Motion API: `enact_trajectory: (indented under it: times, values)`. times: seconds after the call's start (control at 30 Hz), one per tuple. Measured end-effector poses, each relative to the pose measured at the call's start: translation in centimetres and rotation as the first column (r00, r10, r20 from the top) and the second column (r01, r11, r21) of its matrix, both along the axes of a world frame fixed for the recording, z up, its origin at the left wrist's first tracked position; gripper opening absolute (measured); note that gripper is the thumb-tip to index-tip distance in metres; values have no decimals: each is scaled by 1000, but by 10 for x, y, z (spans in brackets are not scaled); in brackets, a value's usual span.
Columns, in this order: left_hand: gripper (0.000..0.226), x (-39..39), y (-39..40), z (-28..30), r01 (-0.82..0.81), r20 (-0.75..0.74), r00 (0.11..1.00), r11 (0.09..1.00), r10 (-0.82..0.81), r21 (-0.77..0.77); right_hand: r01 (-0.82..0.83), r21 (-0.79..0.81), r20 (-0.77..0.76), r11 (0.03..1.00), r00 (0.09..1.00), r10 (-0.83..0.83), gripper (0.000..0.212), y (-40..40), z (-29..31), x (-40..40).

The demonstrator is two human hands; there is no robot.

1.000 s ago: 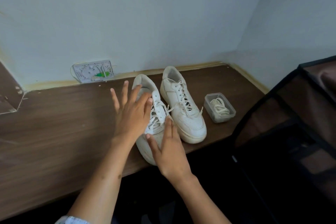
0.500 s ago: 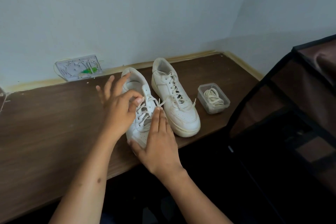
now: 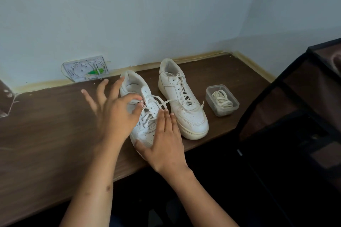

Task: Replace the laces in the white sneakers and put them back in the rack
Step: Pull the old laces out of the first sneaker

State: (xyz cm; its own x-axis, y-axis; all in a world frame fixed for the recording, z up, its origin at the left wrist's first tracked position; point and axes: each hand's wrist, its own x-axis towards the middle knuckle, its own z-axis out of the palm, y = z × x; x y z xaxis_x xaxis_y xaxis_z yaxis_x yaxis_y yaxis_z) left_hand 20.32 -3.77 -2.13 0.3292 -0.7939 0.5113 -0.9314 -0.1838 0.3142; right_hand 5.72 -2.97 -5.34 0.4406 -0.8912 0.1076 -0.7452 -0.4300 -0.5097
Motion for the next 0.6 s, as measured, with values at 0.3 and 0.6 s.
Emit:
enact_trajectory:
  times: [0.3, 0.6]
  values:
    - [12, -6, -15, -14, 45, -68, 996, 997, -49, -55, 23, 1, 23, 1000, 999, -23, 105, 1, -2, 5]
    - [10, 28, 13, 18, 231, -474, 802, 920, -365, -318, 41, 1, -34, 999, 999, -41, 105, 3, 3, 3]
